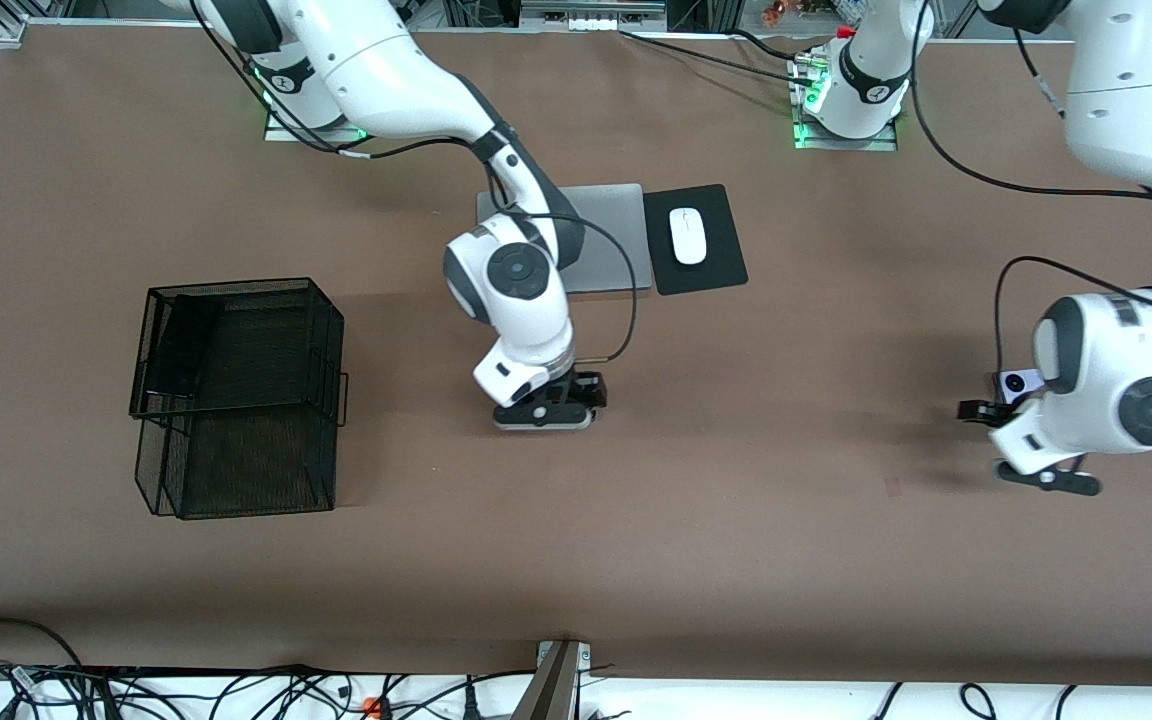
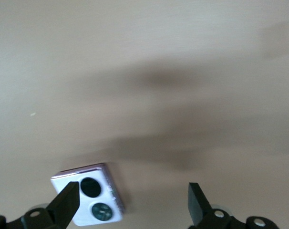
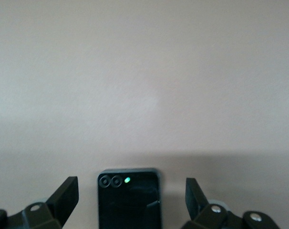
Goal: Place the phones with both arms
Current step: 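Grasp the flip with the right gripper while the left gripper grasps the white phone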
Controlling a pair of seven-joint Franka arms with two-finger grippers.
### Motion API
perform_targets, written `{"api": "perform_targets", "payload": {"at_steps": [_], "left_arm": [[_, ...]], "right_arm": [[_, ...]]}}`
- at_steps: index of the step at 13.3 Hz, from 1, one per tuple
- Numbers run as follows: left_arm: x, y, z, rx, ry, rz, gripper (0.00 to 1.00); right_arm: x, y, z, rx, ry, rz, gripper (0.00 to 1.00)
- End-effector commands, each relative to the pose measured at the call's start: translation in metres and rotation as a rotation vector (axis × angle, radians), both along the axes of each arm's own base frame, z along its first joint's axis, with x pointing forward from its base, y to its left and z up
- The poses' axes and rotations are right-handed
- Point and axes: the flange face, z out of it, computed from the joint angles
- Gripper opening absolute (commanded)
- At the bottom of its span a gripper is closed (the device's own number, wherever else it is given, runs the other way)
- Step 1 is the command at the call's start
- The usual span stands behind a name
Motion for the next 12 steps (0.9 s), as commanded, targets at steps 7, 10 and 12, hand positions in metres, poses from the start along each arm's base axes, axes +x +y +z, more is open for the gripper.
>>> {"api": "perform_targets", "payload": {"at_steps": [7, 10, 12], "left_arm": [[-0.076, 0.095, -0.039, -0.118, -0.221, 0.292, 1.0], [-0.081, 0.094, -0.038, -0.125, -0.219, 0.306, 1.0], [-0.087, 0.097, -0.041, -0.122, -0.223, 0.314, 1.0]], "right_arm": [[-0.036, 0.024, -0.044, -0.085, -0.034, 0.103, 0.99], [-0.039, 0.026, -0.062, -0.086, -0.045, 0.116, 0.99], [-0.041, 0.027, -0.065, -0.097, -0.047, 0.125, 0.99]]}}
